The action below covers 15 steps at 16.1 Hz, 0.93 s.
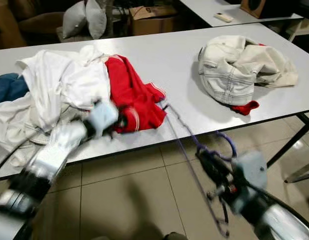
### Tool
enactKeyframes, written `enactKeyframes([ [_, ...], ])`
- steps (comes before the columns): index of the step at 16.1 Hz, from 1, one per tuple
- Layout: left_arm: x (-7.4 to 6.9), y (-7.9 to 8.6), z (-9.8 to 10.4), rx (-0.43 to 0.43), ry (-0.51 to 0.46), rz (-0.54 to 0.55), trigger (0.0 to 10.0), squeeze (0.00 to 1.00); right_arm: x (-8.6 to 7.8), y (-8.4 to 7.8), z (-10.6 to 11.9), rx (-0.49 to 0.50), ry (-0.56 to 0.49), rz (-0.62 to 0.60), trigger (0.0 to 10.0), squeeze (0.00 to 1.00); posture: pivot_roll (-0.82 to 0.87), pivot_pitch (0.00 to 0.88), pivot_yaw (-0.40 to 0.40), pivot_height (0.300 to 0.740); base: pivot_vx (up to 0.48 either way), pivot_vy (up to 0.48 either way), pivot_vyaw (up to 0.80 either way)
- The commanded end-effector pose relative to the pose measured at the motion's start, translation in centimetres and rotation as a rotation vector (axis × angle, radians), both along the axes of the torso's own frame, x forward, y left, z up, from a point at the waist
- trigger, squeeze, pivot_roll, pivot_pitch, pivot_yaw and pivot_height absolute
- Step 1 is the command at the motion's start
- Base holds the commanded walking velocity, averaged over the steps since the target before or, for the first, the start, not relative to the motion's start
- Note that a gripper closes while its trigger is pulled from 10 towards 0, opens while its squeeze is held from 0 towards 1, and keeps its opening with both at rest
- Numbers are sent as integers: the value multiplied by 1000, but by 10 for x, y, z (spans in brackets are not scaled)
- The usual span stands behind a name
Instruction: Hang hanger
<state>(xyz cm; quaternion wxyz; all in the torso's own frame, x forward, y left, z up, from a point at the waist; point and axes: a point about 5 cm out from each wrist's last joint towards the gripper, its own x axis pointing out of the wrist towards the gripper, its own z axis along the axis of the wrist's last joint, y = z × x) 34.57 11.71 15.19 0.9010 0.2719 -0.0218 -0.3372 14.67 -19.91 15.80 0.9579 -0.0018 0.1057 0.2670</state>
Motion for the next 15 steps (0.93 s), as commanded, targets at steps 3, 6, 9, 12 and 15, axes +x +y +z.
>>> enactKeyframes([
  [3, 17, -3, 26, -145, 18, 70, 0, 0, -12, 14, 1, 42, 45, 125, 10000, 0, -134, 31, 62, 740, 0, 0, 0],
  [6, 18, -13, 51, -236, 35, -5, 0, 0, -8, 17, -4, 38, 58, 127, 10000, 0, -129, 26, 63, 740, 0, 0, 0],
  [9, 4, -18, 60, -217, 63, -121, 0, 0, 8, 19, -7, 36, 42, 101, 10000, 0, -113, 19, 52, 740, 0, 0, 0],
  [12, -11, -17, 59, -142, 104, -196, 0, 0, 28, 25, -6, 30, -13, 114, 10000, 0, -92, 4, 38, 740, 0, 0, 0],
  [15, -12, -8, 57, -71, 78, -130, 0, 0, 40, 20, -1, 14, -59, 85, 10000, 0, -82, 0, 24, 740, 0, 0, 0],
])
